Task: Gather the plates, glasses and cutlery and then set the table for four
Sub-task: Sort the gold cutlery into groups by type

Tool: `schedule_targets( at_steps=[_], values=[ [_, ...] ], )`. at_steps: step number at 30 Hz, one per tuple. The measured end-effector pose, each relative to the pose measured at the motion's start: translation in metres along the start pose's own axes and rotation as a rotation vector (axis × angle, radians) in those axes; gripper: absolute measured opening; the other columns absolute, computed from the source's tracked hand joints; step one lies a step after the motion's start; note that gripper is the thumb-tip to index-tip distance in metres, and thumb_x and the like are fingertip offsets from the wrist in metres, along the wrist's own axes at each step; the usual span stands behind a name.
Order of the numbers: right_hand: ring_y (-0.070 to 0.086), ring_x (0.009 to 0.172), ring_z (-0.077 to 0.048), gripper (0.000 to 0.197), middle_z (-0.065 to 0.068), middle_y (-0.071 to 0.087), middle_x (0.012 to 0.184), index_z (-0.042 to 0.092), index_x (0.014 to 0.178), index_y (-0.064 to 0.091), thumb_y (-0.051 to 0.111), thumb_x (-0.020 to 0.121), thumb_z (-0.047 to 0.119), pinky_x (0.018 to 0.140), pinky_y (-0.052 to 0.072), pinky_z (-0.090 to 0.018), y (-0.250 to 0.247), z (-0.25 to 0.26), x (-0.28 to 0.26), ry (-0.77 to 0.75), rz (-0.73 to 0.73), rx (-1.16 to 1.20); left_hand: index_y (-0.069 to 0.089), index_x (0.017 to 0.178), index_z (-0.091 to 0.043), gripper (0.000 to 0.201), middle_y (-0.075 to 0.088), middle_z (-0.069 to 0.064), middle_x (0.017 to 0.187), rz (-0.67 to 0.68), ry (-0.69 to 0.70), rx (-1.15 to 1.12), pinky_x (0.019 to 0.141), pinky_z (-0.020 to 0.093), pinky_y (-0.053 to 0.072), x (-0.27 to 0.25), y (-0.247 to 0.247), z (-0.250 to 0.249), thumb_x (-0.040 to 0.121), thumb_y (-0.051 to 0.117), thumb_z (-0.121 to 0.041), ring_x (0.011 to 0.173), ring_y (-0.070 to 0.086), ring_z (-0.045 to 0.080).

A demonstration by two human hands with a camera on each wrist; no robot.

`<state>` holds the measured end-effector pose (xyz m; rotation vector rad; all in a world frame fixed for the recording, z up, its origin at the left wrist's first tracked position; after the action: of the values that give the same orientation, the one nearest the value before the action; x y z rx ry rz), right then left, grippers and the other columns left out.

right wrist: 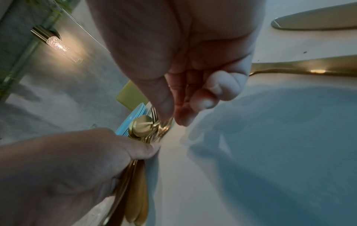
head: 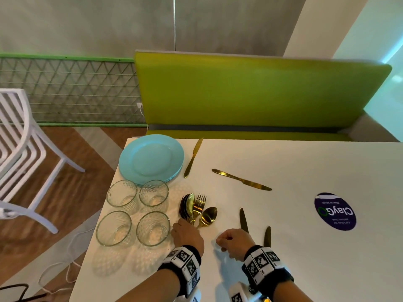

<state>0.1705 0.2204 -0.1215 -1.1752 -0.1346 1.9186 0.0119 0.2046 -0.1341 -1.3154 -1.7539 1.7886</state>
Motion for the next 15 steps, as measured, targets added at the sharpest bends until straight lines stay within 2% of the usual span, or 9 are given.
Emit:
schedule_targets(
  at_steps=[4,9,15],
  values=[
    [0.050,0.059,-0.001,0.014,0.011,0.058,0.072,0.025,0.078,0.059,0.057,0.091,0.029,0.049,0.037,-0.011,-0.006,-0.002,-0.002,0.005,-0.016,0.016,0.026,0.134,0.005,0.051,0.040,0.014,0.135,0.003,0.067,0.103,0.103,0.030,0.034,-0.002,-0.001,-0.008,0.099,0.035,-0.031,0.126,0.041,0.024],
    [0.050,0.059,-0.001,0.016,0.011,0.059,0.072,0.027,0.075,0.058,0.058,0.091,0.029,0.049,0.036,-0.011,-0.015,-0.003,-0.004,0.014,-0.041,0.029,0.030,0.132,-0.002,0.046,0.043,0.012,0.136,0.020,0.012,0.056,0.101,0.029,0.039,-0.002,-0.004,-0.006,0.097,0.039,-0.030,0.126,0.045,0.023],
    [0.049,0.059,-0.002,0.011,0.011,0.058,0.072,0.024,0.082,0.059,0.057,0.091,0.031,0.046,0.035,-0.010,-0.028,0.002,-0.008,0.023,-0.075,0.042,0.026,0.135,0.003,0.056,0.040,0.015,0.135,0.006,0.055,0.133,0.104,0.030,0.033,-0.006,-0.005,-0.013,0.095,0.043,-0.032,0.125,0.041,0.026]
  ],
)
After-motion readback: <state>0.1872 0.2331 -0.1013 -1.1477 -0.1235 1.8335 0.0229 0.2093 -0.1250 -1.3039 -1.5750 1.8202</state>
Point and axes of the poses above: each hand's wrist, its own x-axis towards the middle knuckle, its own y-axis out of the palm, z = x × y, the point moved 9 cm from there along x, towards the middle knuckle
